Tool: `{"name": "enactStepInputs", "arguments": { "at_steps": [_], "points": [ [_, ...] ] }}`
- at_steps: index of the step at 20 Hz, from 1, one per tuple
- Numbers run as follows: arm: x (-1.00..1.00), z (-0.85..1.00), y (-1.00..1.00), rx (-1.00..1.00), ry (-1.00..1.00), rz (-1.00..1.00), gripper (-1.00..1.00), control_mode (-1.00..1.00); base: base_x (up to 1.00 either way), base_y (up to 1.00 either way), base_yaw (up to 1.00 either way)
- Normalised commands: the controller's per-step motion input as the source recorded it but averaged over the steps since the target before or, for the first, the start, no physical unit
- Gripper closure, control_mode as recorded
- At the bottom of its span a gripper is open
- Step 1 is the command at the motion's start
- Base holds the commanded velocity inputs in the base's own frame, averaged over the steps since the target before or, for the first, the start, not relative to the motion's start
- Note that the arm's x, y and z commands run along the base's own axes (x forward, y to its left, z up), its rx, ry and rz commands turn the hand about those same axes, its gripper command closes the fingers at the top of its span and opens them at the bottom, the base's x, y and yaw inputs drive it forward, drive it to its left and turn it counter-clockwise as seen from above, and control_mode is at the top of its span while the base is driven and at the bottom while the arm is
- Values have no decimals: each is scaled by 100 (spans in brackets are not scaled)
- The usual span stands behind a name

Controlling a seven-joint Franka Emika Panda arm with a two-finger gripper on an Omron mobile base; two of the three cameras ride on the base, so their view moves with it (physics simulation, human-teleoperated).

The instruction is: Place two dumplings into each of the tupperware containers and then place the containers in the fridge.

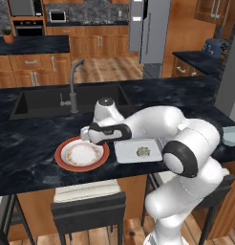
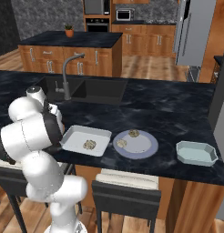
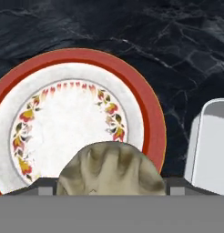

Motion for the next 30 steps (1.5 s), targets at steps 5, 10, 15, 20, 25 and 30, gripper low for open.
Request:
{"name": "enactStepInputs", "arguments": {
  "at_steps": [5,10,15,20,25,30],
  "points": [
    [-66,48,-100,8,0,-9,100,-100,0,0,0],
    [-33,43,-100,0,1,-15,100,-100,0,0,0],
    [17,2,-89,0,17,-15,100,-100,0,0,0],
    [50,-12,-15,0,13,-6,100,-100,0,0,0],
    [67,-19,0,0,0,-1,100,-100,0,0,0],
    [21,-56,0,-6,0,-3,100,-100,0,0,0]
  ]
}}
